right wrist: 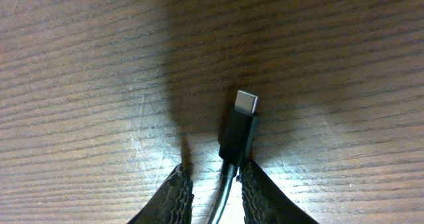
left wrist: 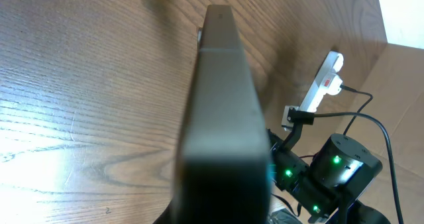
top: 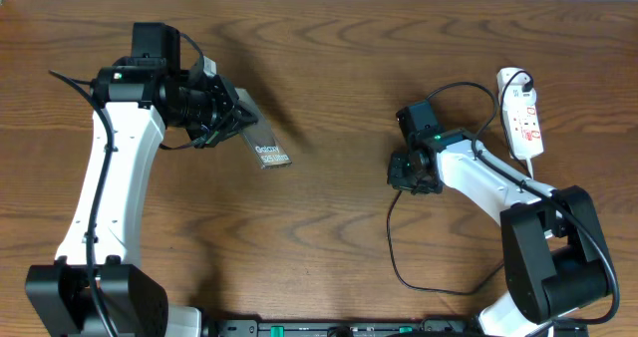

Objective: Plug charger to phone and switch on socket
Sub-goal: 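Lift the cable plug with the right gripper toward the phone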

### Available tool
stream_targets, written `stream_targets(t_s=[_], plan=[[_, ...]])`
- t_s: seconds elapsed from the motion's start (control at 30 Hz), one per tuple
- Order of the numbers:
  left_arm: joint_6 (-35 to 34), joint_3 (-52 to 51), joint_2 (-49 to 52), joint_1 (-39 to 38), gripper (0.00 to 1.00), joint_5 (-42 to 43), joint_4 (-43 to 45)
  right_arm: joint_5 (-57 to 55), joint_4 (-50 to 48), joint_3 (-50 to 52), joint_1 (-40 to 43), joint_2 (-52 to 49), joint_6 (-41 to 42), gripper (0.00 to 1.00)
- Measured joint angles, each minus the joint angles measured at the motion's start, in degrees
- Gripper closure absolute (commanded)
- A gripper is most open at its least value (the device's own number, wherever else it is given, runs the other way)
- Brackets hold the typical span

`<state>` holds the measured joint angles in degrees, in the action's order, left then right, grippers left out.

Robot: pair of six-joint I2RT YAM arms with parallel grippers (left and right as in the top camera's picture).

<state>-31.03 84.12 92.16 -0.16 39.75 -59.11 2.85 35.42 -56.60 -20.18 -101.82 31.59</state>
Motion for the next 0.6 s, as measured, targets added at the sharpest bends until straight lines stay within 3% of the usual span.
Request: stream_targets(t_s=[0.17,0.37,0.6], plan=[[0.0,0.0,0.0,0.0,0.93,0.0,0.0,-0.7,-0.4,0.0,0.0,0.0,0.2,0.99],[1.3,0.0,0.0,0.0,0.93,0.0,0.5,1.3,-1.3,0.1,0.7,-0.1,-1.1,0.99],[6.7,0.0,0.0,0.0,0.93,7.0,8.2,16.9,-3.2,0.4,5.8,5.2,-14.2,0.99]])
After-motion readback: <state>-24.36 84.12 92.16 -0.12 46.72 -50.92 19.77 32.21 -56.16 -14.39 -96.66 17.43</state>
